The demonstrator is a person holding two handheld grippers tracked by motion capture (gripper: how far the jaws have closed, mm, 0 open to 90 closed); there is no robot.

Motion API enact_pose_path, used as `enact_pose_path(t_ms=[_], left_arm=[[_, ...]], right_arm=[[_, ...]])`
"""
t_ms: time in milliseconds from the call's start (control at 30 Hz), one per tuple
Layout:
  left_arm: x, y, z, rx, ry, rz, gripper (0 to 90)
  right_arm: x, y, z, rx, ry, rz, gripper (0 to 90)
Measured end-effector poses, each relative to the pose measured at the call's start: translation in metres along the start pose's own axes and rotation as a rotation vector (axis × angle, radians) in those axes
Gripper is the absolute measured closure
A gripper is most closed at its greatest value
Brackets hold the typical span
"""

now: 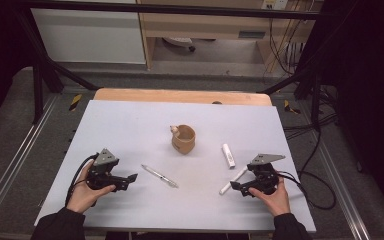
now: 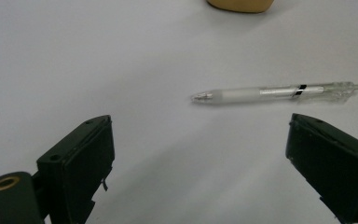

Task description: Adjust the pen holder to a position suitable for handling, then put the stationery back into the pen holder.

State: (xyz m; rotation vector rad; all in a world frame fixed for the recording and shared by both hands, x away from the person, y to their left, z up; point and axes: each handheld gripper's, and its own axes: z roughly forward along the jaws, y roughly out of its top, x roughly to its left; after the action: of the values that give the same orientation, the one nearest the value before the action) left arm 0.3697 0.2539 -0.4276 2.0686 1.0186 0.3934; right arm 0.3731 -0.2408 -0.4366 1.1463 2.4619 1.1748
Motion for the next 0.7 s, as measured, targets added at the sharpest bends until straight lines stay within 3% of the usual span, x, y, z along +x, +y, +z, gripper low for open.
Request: enact_pose_path(t_ms=[700], left_arm=[[0.009,-0.02,-0.007,0.022,0.023,-0.002,7.7]], right_arm=[[0.041,0.028,0.026,0.035,0.032,-0.043,0.7]])
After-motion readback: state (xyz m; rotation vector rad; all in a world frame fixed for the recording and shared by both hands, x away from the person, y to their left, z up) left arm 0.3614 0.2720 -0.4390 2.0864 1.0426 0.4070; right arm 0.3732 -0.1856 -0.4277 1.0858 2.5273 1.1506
